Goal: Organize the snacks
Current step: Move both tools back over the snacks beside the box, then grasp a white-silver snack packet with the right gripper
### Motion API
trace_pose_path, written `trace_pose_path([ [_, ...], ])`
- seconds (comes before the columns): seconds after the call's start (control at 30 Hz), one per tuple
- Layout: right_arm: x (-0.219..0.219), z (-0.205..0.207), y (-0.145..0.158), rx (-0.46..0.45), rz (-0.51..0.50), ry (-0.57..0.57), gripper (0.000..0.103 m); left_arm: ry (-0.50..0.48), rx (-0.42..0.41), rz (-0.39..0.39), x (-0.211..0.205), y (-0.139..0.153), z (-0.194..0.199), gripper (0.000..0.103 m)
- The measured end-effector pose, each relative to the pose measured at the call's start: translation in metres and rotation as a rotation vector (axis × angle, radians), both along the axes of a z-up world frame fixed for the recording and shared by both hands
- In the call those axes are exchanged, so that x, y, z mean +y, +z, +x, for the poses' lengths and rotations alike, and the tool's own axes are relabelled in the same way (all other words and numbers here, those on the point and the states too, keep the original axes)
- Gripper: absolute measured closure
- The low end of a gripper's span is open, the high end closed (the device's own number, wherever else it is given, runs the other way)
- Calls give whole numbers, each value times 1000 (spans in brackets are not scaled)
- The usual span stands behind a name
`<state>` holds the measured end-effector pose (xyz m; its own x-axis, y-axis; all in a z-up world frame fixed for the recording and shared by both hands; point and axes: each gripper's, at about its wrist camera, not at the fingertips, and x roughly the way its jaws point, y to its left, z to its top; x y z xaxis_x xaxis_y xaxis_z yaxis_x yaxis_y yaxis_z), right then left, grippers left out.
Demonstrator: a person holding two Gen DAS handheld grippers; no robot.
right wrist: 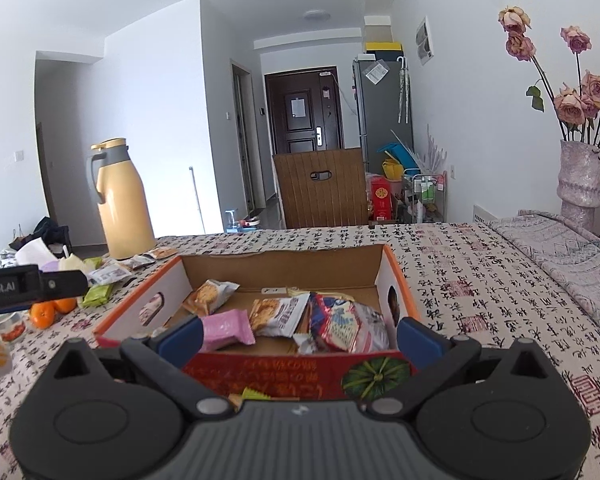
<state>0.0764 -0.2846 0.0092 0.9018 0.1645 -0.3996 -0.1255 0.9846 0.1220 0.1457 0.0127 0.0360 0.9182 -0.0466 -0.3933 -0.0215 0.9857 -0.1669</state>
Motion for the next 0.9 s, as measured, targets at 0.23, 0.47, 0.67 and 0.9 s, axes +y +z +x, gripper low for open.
trace_pose_path([
  [0.23,1,-39,-13,25,-1,11,0,-6,29,8,5,-16,-41,0],
  [0.47,-1,-71,-31,80,-8,2,0,-24,86,16,9,-39,-68,0],
  [0.67,-1,-91,-44,121,-16,4,0,-15,130,21,16,-54,-82,0],
  [0.9,6,-92,-55,162,-28,26,0,-4,156,8,21,-60,-87,0],
])
